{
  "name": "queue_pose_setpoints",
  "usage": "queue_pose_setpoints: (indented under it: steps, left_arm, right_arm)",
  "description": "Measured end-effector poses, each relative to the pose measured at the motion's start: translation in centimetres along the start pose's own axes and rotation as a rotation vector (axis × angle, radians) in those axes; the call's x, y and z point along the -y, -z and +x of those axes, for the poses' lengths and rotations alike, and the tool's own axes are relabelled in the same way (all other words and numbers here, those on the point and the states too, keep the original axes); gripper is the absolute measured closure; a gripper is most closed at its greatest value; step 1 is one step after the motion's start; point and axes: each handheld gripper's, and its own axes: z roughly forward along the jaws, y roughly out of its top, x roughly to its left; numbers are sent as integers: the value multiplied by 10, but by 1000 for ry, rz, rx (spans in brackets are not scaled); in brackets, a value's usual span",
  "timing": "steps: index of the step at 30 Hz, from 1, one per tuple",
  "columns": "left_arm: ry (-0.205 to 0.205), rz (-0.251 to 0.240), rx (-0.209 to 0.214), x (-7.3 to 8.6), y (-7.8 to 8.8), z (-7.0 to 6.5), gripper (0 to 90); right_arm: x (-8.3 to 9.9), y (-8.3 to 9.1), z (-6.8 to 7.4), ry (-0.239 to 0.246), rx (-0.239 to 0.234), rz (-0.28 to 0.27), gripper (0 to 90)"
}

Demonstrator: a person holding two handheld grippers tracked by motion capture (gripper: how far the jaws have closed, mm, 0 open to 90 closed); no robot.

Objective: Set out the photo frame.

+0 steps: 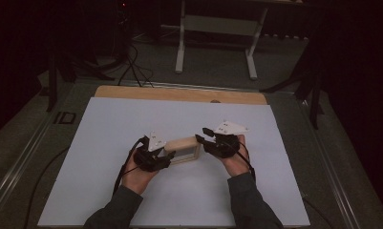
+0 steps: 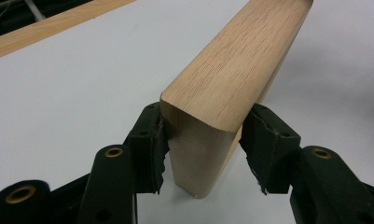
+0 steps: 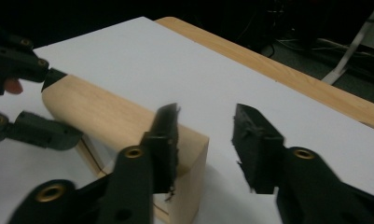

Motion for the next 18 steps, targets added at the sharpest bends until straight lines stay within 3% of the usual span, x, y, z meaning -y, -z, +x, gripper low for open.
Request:
queue_pose_setpoints:
  steps: [9,18]
  left_arm:
    - [2,4,3,0,1,0,509]
    - [7,11,8,1,4,1,512]
  right_arm:
    - [10,5,1,12,-59,17,461]
    - [15,-8,4,26,-144,69,366]
